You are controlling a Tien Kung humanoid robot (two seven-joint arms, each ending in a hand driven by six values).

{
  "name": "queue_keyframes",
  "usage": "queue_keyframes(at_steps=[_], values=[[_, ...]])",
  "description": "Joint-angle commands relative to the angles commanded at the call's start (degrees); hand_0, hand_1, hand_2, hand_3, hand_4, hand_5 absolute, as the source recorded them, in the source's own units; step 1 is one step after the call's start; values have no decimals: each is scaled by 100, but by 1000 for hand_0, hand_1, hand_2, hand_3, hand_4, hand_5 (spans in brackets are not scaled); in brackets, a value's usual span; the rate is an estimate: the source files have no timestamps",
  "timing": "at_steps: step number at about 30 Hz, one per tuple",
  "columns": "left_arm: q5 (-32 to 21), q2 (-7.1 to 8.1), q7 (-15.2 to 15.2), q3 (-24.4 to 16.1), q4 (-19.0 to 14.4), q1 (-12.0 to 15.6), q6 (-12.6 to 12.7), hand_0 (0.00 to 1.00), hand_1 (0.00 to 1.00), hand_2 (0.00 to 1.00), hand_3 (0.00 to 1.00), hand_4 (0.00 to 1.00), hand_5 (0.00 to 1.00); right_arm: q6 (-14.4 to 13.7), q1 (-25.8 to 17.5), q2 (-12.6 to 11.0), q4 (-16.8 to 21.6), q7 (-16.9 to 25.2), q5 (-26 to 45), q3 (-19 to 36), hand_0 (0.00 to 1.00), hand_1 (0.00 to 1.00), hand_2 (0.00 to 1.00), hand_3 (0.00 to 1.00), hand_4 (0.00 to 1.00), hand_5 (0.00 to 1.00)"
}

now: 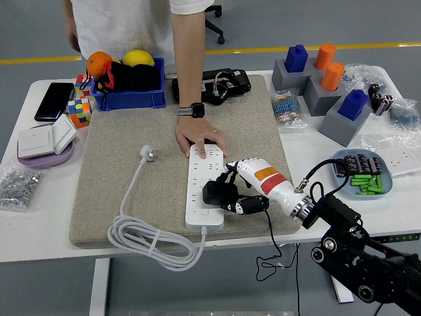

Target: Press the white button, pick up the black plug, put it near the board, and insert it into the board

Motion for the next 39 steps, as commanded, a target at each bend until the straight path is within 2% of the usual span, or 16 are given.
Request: queue_keyframes(at_steps=[39], values=[[-29, -2, -8, -6, 0, -13, 5, 468, 496, 510, 578, 568, 286, 80, 182, -51, 36, -99, -387, -94, 191, 110, 134, 540, 737, 2]])
